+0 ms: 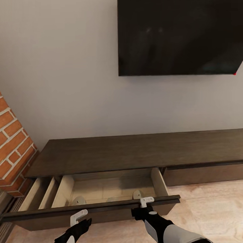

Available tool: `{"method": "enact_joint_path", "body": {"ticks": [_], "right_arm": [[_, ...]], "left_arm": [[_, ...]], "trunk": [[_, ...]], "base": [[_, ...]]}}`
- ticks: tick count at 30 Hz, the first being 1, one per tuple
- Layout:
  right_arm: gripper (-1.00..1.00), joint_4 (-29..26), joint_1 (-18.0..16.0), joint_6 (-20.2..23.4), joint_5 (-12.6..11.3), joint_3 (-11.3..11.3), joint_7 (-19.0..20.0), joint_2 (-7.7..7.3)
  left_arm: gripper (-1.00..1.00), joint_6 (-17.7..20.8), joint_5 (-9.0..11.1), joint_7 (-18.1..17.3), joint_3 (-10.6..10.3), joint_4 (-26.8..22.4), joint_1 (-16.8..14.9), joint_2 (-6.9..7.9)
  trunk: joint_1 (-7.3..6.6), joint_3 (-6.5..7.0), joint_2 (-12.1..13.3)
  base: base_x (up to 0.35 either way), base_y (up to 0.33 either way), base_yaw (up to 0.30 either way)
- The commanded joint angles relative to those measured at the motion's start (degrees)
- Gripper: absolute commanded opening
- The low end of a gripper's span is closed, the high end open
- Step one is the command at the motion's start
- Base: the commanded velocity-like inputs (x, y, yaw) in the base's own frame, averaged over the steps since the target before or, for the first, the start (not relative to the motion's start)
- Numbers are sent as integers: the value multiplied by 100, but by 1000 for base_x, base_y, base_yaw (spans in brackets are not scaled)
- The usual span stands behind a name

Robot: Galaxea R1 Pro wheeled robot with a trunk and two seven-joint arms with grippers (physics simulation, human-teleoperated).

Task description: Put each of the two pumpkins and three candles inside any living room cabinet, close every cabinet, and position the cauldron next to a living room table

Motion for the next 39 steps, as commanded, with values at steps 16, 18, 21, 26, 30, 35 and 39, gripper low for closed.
{"method": "enact_joint_path", "body": {"ticks": [16,18,21,26,30,35,39], "right_arm": [[100,-7,2,-40,-24,88,-28,1],[100,-10,2,-43,-24,88,-28,-2],[100,-12,2,-45,-19,88,-28,-3],[100,-20,2,-45,-19,88,-28,-3],[100,-24,2,-44,-20,88,-28,-3],[100,-29,2,-37,-20,88,-28,-3],[100,-29,1,-39,-22,88,-28,-3]], "left_arm": [[100,15,43,47,-18,-14,0,4],[100,14,43,47,-18,-15,0,4],[100,14,43,47,-18,-19,-3,5],[100,14,43,47,-18,-21,0,5],[100,4,43,47,-18,-21,0,4],[100,5,43,47,-18,-21,-2,4],[100,5,43,47,-18,-21,0,4]], "trunk": [[3,-4,-2],[3,-4,-2],[3,-4,-2],[3,-4,-2],[3,-4,-2],[3,-4,-2],[3,-4,-2]], "base": [[336,0,0],[336,0,0],[336,0,0],[336,0,0],[173,0,0],[-239,0,0],[-333,0,0]]}}
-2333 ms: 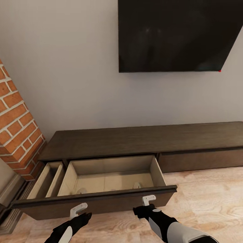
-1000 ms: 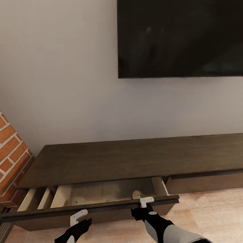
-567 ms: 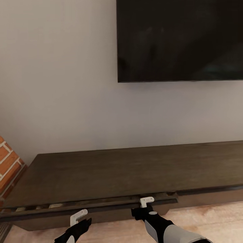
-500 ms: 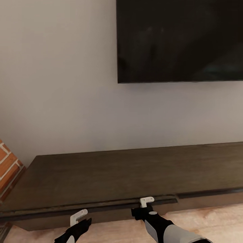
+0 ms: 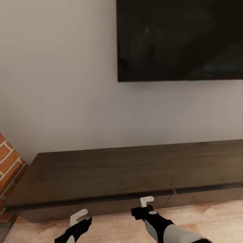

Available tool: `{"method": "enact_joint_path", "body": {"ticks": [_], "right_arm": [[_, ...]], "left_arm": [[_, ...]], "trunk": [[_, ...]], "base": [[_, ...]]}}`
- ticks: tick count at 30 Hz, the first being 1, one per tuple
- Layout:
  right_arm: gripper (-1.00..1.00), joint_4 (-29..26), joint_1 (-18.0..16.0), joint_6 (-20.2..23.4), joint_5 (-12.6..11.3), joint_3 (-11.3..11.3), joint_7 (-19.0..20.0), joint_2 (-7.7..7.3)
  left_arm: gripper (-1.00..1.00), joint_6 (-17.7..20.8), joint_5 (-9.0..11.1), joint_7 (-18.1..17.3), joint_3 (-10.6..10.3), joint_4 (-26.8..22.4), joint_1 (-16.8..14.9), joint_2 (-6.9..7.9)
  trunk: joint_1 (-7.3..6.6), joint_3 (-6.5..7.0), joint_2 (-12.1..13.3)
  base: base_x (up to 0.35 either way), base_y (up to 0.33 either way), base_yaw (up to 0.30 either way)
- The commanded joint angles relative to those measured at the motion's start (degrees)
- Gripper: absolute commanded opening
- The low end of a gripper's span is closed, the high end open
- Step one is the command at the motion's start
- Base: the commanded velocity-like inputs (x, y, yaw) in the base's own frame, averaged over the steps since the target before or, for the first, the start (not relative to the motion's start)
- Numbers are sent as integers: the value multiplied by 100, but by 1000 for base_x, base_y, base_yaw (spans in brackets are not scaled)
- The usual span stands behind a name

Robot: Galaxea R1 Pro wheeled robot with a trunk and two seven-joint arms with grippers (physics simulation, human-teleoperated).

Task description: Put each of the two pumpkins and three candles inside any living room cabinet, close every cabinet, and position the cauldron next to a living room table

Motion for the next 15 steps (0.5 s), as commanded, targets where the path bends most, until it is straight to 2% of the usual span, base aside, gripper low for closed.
{"method": "enact_joint_path", "body": {"ticks": [1,15], "right_arm": [[100,7,-3,-18,-35,45,-23,1],[100,13,-5,-17,-37,45,-23,0]], "left_arm": [[100,20,41,47,-27,-13,0,4],[100,20,45,47,-27,20,-2,4]], "trunk": [[-4,-4,-2],[-4,-4,-2]], "base": [[-340,0,0],[-341,0,0]]}}
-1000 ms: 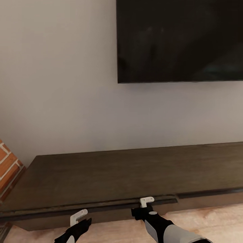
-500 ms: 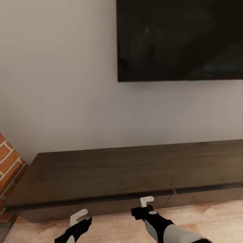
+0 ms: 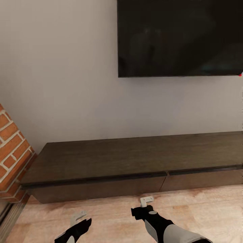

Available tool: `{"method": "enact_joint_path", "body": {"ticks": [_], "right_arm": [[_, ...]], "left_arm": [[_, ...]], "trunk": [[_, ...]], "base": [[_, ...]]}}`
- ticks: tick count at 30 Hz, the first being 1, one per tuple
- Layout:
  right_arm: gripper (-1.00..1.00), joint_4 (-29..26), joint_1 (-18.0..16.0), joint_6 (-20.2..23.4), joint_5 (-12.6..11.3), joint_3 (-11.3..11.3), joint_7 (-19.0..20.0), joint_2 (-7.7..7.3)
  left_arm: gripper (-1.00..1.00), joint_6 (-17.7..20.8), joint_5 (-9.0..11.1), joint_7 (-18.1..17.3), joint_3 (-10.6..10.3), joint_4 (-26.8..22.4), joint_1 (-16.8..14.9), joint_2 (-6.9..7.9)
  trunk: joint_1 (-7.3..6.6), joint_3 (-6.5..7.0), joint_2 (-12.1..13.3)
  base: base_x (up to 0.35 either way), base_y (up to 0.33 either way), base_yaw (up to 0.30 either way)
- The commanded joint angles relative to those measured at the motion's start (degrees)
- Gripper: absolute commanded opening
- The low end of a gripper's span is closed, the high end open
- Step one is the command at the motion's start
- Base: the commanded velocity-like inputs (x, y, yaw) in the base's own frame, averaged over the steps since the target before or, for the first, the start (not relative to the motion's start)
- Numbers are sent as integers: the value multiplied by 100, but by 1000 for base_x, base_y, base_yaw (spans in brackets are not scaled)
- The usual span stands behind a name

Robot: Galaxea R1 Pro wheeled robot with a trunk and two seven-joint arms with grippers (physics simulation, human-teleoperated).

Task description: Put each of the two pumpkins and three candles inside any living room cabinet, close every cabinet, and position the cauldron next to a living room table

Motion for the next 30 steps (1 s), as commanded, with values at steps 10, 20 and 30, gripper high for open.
{"method": "enact_joint_path", "body": {"ticks": [10,20,30], "right_arm": [[100,183,349,-37,14,80,-56,-115],[100,298,793,-316,-13,80,-53,-329],[100,292,893,-333,-42,72,-44,-358]], "left_arm": [[100,-43,66,47,2,1121,1,57],[100,-49,97,40,35,1713,1,75],[100,-41,79,38,21,1738,1,70]], "trunk": [[-5,-4,-2],[-5,-4,-2],[-5,19,-2]], "base": [[-341,0,0],[-241,0,0],[-10,0,-122]]}}
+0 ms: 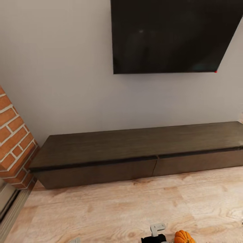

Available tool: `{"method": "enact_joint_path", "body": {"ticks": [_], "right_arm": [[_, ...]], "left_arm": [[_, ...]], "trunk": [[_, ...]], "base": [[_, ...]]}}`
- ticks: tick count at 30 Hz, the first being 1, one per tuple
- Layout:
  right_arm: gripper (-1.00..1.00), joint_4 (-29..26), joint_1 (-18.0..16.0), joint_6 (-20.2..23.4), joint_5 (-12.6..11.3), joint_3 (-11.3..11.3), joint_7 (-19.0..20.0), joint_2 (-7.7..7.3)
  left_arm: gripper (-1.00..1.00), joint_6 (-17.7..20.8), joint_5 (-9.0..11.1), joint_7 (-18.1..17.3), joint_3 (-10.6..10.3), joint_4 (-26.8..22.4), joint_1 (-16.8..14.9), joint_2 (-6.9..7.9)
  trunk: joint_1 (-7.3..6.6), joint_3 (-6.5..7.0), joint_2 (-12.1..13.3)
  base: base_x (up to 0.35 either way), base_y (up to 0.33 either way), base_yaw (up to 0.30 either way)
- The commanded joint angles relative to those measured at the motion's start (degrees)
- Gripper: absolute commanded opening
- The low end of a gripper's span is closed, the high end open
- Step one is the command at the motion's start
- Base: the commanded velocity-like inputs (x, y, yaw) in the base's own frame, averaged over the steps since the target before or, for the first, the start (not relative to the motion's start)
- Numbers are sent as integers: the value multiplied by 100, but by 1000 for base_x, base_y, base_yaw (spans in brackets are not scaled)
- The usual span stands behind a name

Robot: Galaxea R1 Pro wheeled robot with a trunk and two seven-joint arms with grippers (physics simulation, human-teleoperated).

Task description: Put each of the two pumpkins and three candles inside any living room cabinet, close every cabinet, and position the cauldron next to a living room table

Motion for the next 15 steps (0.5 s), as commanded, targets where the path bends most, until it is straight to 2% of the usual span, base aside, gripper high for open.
{"method": "enact_joint_path", "body": {"ticks": [1,15], "right_arm": [[100,8,-1,-20,-37,46,-19,3],[100,8,12,-21,-51,42,-13,23]], "left_arm": [[100,28,49,42,-50,-18,2,4],[100,37,62,42,-44,-10,2,2]], "trunk": [[-1,0,-2],[-1,58,-2]], "base": [[-1,0,-215],[0,0,-223]]}}
